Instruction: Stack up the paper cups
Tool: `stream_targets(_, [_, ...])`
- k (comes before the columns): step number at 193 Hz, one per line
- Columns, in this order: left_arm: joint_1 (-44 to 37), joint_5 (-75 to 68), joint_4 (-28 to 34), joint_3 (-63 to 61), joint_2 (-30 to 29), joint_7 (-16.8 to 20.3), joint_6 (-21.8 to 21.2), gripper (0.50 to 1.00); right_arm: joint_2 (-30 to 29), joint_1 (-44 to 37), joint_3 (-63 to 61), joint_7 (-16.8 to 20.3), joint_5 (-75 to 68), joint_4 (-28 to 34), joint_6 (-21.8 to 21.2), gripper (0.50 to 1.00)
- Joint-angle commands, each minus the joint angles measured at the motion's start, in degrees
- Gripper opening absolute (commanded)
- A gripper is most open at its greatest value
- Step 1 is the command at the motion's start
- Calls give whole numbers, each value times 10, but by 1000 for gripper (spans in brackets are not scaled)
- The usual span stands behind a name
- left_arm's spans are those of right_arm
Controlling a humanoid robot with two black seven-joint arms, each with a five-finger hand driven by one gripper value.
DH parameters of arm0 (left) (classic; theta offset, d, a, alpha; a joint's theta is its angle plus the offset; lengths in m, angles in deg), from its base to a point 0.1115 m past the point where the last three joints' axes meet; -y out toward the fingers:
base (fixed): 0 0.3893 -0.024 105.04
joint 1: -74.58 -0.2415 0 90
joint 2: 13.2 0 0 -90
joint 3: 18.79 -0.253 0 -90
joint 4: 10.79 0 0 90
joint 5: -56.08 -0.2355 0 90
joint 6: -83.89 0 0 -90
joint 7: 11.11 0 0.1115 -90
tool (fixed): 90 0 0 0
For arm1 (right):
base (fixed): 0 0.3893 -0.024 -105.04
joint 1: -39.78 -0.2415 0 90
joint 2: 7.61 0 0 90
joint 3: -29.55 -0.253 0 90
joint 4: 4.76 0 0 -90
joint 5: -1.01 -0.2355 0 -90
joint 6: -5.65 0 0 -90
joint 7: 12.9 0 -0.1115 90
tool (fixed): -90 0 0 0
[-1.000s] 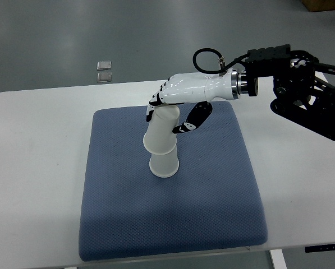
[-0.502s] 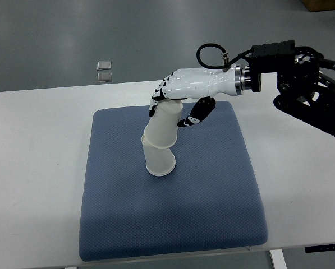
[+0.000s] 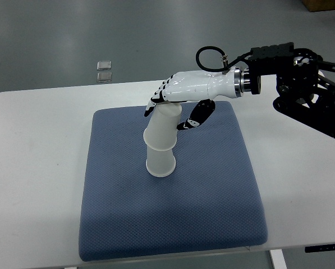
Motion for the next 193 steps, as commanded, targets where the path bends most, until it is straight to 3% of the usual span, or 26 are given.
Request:
stream_targets(1, [0,0,0,0,0,0,0,1000,-2,1,6,0,0,1,2,768])
stream_targets(49, [0,0,0,0,0,0,0,1000,-4,4,12,0,1,0,6,770])
stream_targets(78, [0,0,0,0,0,0,0,1000,1,7,10,2,-3,-6,7,801])
stream_targets(87, [0,0,0,0,0,0,0,1000,3,14,3,4,-8,-18,8,825])
stream_targets(122, [0,0,0,0,0,0,0,1000,10,44,-33,5,-42,-79,23,846])
stream_targets(125, [0,0,0,0,0,0,0,1000,11,64,-56,9,-103,-112,25,854])
stream_targets(169, [0,0,0,0,0,0,0,1000,13,90,-67,65,-372,-235,42,856])
stream_targets(193, [0,0,0,0,0,0,0,1000,8,120,-66,91,-525,-280,104,860])
